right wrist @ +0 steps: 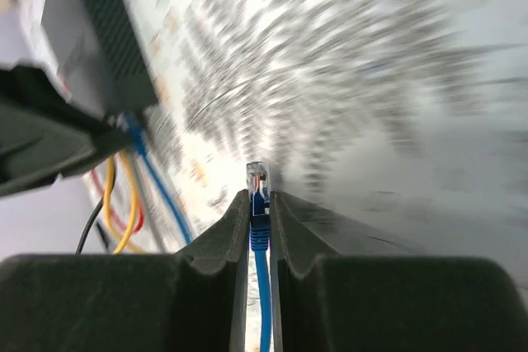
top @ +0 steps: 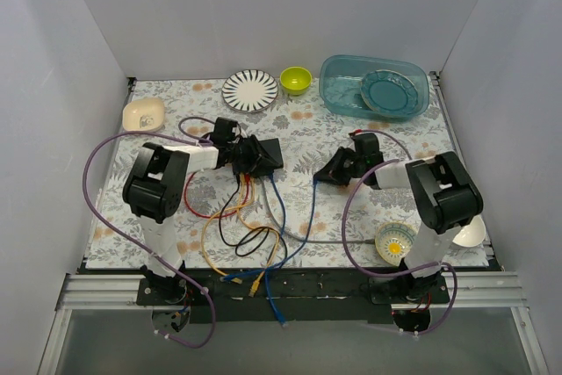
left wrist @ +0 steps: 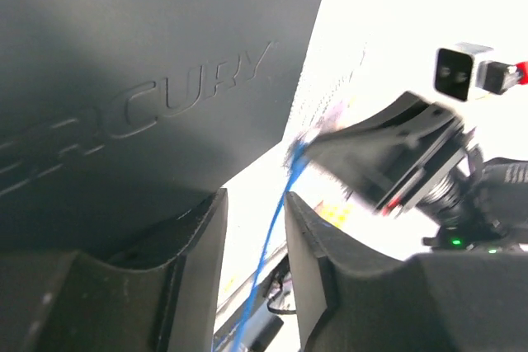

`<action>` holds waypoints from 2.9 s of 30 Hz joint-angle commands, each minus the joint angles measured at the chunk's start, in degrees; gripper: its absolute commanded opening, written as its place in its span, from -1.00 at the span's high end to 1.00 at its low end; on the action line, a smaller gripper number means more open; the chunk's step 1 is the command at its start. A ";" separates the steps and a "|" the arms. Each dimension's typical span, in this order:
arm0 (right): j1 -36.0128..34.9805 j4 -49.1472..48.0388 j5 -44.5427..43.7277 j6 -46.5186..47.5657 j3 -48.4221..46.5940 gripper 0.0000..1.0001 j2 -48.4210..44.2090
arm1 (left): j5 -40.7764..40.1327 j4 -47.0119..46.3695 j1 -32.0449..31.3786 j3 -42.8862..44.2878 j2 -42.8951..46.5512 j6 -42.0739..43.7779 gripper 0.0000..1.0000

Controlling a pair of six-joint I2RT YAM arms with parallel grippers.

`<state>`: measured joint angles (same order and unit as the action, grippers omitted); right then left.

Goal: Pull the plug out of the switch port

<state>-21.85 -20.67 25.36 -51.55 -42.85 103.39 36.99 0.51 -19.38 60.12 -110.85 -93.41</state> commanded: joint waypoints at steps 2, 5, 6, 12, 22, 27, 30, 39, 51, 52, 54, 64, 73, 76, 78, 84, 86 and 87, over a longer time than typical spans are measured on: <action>6.20 17.40 -14.37 9.09 -2.57 0.97 -4.51 | -3.85 3.00 2.85 2.37 7.39 2.97 0.25; 5.85 17.86 -16.14 10.77 -5.04 0.91 -5.92 | -6.14 4.49 4.69 1.94 9.51 2.79 0.11; 5.68 17.33 -15.53 10.94 -5.83 0.71 -6.18 | -6.75 4.93 5.13 1.59 9.86 2.62 0.08; -0.21 23.39 -17.45 14.81 -16.37 -0.19 -6.01 | -11.06 9.68 7.60 3.07 8.81 2.26 -0.10; -13.12 16.55 -2.96 13.50 -26.67 -0.13 7.07 | -8.96 10.30 8.30 7.03 1.43 1.82 -0.07; -13.93 11.80 -0.76 8.50 -25.18 -0.09 11.91 | -8.16 9.77 8.39 6.94 0.54 2.00 -0.03; -14.01 10.82 -1.19 7.26 -25.35 -0.09 13.40 | -7.99 9.77 8.39 6.33 0.54 2.09 -0.03; -12.87 2.84 -0.58 -1.26 -25.88 0.01 18.77 | -7.55 9.42 8.30 5.19 0.63 2.44 -0.01; -10.41 -10.35 1.79 -11.98 -19.73 0.24 20.27 | -6.58 8.80 8.30 4.75 0.28 2.70 0.00; -10.50 -10.62 1.88 -12.34 -19.73 0.22 20.35 | -6.50 8.72 8.30 4.75 0.19 2.70 0.00; -10.41 -10.62 1.97 -13.31 -20.08 0.21 20.71 | -6.49 8.63 8.21 4.57 0.19 2.70 0.01; -10.50 -5.70 1.71 -13.84 -25.44 0.41 22.82 | -6.06 8.01 7.60 4.13 0.37 3.67 0.03; -10.59 -5.53 2.93 -10.15 -21.76 0.81 22.29 | 4.03 0.14 6.90 1.77 0.81 -0.01 0.03; -10.59 -5.35 3.64 -8.13 -20.00 0.97 21.68 | 8.79 -3.59 5.32 1.84 0.11 -0.81 0.03; -10.59 -5.00 3.99 -6.82 -18.94 0.97 21.24 | 9.06 -3.50 3.74 2.63 -0.51 -0.29 0.03; -10.50 -5.17 4.52 -5.32 -13.41 0.97 18.51 | 5.20 -1.14 3.03 2.55 -3.76 -1.17 0.06; -10.41 -5.17 4.26 -4.44 -12.00 0.97 16.85 | 3.54 -0.87 3.12 2.55 -3.76 -0.90 0.06; -10.15 -5.00 4.08 -4.18 -10.60 0.97 16.32 | 3.26 -0.87 3.29 2.72 -3.76 -0.81 0.06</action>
<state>-31.90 -33.50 29.76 -60.34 -58.76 121.01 44.40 -1.56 -16.49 62.30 -113.38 -95.00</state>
